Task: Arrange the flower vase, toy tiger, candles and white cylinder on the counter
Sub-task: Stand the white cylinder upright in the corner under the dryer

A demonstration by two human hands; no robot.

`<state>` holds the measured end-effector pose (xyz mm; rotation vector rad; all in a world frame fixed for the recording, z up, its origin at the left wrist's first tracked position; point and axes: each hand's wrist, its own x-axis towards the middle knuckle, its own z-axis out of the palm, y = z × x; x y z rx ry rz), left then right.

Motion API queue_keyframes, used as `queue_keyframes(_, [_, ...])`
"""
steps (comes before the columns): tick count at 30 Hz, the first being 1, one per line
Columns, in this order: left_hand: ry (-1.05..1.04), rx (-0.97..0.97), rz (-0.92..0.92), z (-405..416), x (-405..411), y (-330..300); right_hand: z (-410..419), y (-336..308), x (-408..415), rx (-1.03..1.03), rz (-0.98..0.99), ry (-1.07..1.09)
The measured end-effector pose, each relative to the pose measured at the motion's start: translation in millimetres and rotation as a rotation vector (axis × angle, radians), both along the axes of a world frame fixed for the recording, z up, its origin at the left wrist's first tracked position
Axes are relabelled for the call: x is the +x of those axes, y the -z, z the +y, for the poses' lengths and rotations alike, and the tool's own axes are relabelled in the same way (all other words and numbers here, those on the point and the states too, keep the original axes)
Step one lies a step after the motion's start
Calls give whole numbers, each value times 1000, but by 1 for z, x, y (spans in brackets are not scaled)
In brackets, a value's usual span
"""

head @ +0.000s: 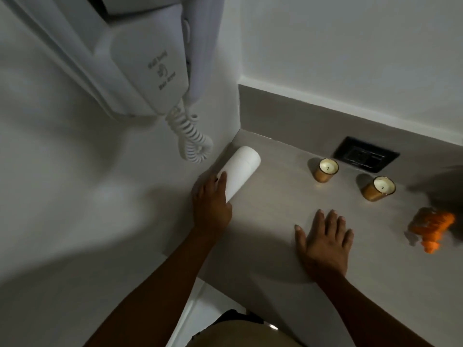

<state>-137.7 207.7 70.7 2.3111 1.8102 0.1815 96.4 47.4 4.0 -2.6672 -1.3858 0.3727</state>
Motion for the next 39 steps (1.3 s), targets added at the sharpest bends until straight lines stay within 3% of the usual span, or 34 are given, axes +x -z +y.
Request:
queue_keyframes(8, [54, 117, -128, 3, 49, -81, -2, 3, 1, 28, 3, 1])
queue_keyframes(13, [136, 96, 17, 42, 100, -123, -1, 3, 1, 25, 6, 2])
queue_keyframes(18, [122, 161, 201, 65, 127, -107, -1, 4, 0, 23, 7, 1])
queue_keyframes(28, [53, 488, 152, 71, 143, -62, 0, -2, 0, 7, 12, 2])
queue_keyframes(39, [-41, 430, 180, 134, 138, -66, 1, -8, 2, -42, 30, -9])
